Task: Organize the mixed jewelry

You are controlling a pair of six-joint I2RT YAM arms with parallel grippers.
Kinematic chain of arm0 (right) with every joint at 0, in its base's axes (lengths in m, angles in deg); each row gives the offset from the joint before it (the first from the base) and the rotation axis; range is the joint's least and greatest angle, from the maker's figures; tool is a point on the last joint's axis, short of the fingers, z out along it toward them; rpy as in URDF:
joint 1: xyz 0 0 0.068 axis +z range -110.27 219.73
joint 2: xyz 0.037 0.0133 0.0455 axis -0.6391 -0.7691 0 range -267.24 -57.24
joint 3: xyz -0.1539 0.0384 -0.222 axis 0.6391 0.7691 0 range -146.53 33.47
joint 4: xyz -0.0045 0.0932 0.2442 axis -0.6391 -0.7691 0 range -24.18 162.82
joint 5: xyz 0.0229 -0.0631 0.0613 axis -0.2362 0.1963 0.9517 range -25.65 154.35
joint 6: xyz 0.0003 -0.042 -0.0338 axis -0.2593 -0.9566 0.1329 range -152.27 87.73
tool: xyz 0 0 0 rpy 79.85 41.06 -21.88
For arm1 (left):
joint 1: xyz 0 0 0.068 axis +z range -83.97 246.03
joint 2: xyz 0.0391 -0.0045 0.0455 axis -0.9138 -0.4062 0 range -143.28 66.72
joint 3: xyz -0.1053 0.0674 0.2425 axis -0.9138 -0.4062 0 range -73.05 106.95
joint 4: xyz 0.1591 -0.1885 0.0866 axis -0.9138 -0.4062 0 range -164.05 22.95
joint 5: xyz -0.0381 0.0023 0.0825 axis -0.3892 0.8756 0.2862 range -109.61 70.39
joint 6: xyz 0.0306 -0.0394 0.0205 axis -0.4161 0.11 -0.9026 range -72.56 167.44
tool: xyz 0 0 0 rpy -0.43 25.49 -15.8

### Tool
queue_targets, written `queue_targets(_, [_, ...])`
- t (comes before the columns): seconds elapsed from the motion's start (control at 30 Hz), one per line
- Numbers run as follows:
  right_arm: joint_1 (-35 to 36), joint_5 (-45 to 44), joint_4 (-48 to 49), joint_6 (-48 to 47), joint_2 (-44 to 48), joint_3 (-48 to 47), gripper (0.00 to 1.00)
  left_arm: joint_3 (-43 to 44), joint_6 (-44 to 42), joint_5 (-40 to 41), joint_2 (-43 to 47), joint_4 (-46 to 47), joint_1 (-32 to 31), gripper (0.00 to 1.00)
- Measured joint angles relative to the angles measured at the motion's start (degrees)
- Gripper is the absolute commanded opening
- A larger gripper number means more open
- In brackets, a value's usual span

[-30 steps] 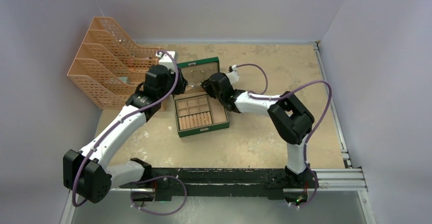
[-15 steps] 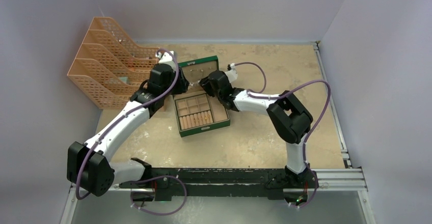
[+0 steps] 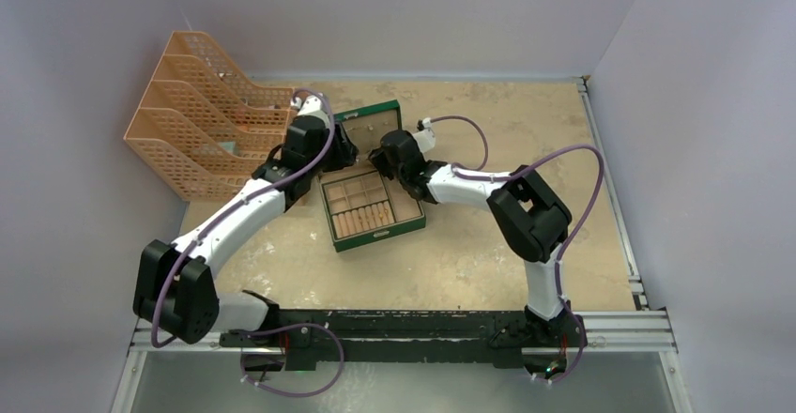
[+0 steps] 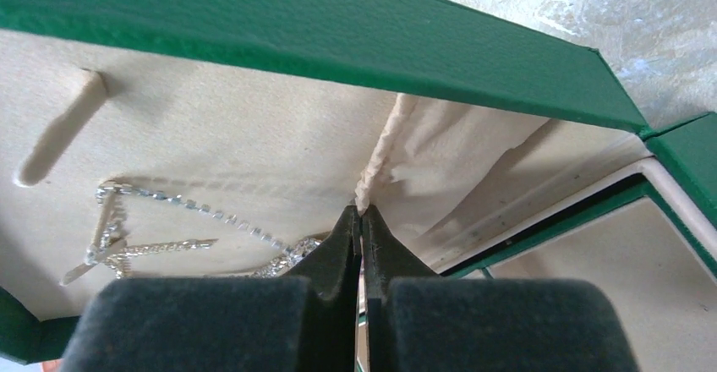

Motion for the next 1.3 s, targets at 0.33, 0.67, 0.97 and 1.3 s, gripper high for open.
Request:
queue_targets(0.33, [0.0, 0.6, 1.2, 0.4, 0.6, 3.5, 0.0, -0.3, 2.9, -4.2, -6.7, 3.2, 0.0, 0.4])
queue_targets(0.67, [0.0, 1.7, 1.6, 0.4, 2.4, 5.0, 0.0, -0.3, 4.3, -4.2, -9.8, 6.1, -0.1, 0.38])
queue_targets(0.97, [0.0, 3.0, 2.8, -0.6, 6.1, 8.1, 0.0, -0.1, 3.5, -3.3, -12.2, 8.1, -0.1, 0.36])
queue_targets(1.3, [-0.3, 2.3, -0.1, -5.0, 7.5, 6.9, 0.0, 1.6, 2.0, -3.1, -11.2, 5.6, -0.1, 0.36])
